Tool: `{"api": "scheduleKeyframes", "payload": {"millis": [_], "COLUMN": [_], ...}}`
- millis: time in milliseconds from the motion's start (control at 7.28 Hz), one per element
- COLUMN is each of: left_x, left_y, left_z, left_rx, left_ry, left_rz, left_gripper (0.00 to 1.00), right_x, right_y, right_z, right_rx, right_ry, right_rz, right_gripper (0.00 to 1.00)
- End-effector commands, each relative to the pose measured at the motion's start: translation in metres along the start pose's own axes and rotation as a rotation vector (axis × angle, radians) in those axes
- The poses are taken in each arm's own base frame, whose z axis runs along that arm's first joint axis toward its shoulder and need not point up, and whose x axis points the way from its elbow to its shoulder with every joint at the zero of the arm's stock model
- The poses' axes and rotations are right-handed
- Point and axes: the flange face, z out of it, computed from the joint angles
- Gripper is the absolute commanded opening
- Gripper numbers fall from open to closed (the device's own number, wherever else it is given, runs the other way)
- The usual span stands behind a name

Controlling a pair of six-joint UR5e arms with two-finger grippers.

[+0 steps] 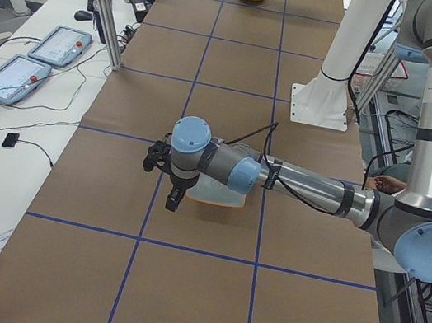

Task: Transfer all bananas from basket to plate

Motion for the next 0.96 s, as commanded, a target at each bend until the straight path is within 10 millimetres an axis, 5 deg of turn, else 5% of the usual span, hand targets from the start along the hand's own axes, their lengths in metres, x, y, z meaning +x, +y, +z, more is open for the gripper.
{"api": "scheduleKeyframes", "payload": {"millis": [0, 412, 825], "left_x": [0.001, 0.001, 0.0], "left_y": [0.0, 0.0, 0.002], "left_z": [-0.002, -0.002, -0.001], "left_rx": [0.003, 0.003, 0.0], "left_ry": [0.0, 0.0, 0.0], "left_rz": [0.003, 0.003, 0.001], "left_gripper": [1.0, 1.0, 1.0], "right_x": [0.014, 0.018, 0.017], "right_y": [0.009, 0.012, 0.011], "right_z": [0.019, 0.029, 0.029], "right_rx": [0.011, 0.02, 0.022], "right_ry": [-0.015, -0.018, -0.015], "right_rz": [-0.011, -0.023, -0.031], "right_gripper": [0.97, 0.84, 0.43]}}
